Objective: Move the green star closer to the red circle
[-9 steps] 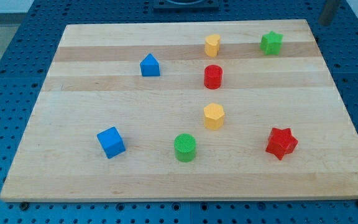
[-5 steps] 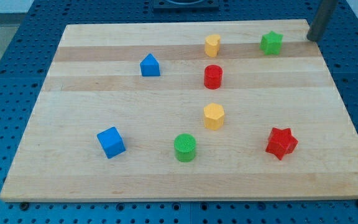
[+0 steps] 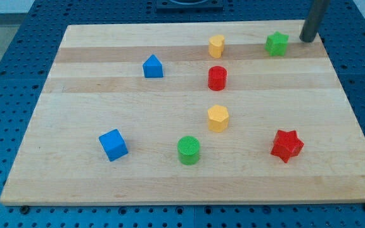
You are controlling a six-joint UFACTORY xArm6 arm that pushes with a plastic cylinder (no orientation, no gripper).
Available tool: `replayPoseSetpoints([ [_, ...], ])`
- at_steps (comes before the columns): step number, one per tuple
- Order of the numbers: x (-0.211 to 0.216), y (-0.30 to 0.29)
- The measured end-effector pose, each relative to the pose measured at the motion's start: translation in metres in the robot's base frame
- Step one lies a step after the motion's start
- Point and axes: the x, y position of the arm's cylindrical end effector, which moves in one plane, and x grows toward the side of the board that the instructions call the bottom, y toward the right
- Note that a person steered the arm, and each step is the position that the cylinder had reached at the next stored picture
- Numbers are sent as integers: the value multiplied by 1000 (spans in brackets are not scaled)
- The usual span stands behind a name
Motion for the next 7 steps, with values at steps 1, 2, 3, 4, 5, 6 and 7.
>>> replayPoseSetpoints([
  [1, 0, -29],
  [2, 14, -56],
  [3, 43, -79],
  [4, 75, -98],
  [5, 87, -107],
  [6, 87, -92],
  [7, 95, -115],
])
